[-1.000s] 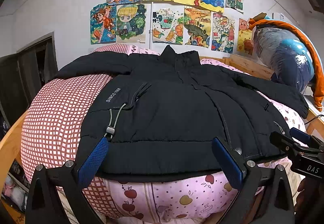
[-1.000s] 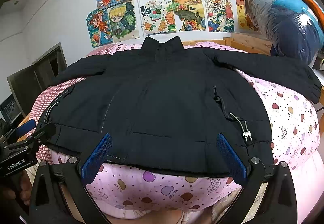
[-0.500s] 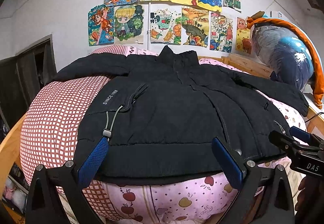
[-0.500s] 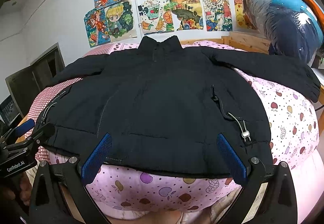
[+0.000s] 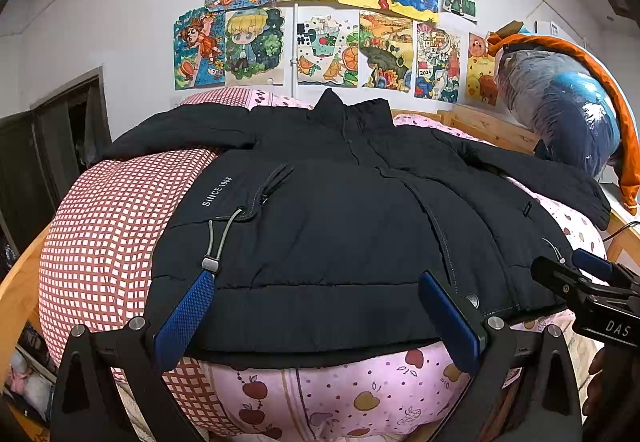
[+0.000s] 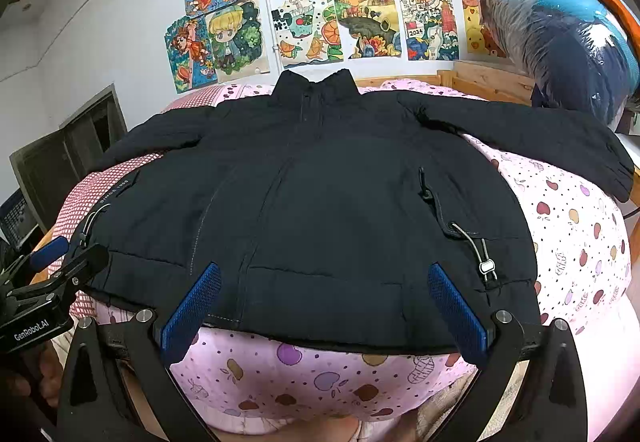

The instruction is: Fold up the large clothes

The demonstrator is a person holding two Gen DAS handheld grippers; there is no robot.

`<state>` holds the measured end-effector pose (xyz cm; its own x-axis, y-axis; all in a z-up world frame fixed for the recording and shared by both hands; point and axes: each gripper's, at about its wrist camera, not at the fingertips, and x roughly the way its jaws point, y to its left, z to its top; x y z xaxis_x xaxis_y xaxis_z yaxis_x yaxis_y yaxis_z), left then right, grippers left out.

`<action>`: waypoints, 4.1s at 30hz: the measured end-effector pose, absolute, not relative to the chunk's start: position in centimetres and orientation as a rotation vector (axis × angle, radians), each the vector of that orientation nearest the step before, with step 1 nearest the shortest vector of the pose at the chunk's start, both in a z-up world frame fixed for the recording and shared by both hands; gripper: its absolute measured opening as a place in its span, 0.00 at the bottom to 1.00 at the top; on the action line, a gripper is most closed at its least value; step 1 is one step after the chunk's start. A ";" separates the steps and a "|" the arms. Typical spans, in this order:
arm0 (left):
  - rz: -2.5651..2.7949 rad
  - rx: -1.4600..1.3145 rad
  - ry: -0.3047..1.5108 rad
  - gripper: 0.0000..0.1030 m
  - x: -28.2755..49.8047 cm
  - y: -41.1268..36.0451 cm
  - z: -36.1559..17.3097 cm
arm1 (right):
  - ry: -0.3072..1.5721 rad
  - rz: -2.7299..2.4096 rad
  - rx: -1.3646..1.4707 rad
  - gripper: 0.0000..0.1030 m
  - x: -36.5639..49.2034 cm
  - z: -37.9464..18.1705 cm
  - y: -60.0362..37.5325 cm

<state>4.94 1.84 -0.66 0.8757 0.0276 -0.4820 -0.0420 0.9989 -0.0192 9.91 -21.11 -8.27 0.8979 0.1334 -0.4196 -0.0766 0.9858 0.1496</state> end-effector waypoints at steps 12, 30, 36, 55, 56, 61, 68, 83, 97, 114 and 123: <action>0.036 -0.030 0.504 1.00 4.9 1.8 -0.6 | 0.445 0.108 0.132 0.99 10.2 -8.4 -21.2; 0.039 -0.027 0.503 1.00 5.0 1.4 -0.8 | 0.452 0.104 0.127 0.99 10.6 -8.5 -21.2; 0.039 -0.029 0.518 1.00 5.9 1.6 -0.2 | 0.469 0.085 0.131 0.99 11.6 -8.0 -21.4; -0.027 0.086 0.631 1.00 16.2 -0.3 5.5 | 0.333 -0.237 0.214 0.99 14.7 -2.6 -30.2; -0.045 0.080 0.644 1.00 17.3 -0.6 5.8 | 0.334 -0.269 0.239 0.99 15.0 -2.8 -31.8; -0.131 0.081 0.675 1.00 23.6 -3.4 6.6 | 0.389 -0.413 0.413 0.99 16.7 -5.0 -39.2; -0.210 0.143 0.704 1.00 33.0 -10.6 5.8 | 0.418 -0.429 0.616 0.99 20.3 -9.4 -46.5; -0.293 0.125 0.878 1.00 49.9 -22.8 -1.6 | 0.222 -0.539 0.983 0.75 25.5 -14.5 -51.9; -0.372 -0.035 1.031 1.00 52.2 -21.0 -4.4 | 0.152 -0.628 0.724 0.09 27.7 -7.6 -49.3; -0.309 -0.270 0.885 1.00 43.0 3.3 6.3 | 0.118 -0.113 -0.117 0.08 35.7 6.7 -22.7; -0.253 -0.485 0.837 0.99 37.8 14.7 4.8 | 0.369 0.143 -0.443 0.08 35.2 -0.3 -8.3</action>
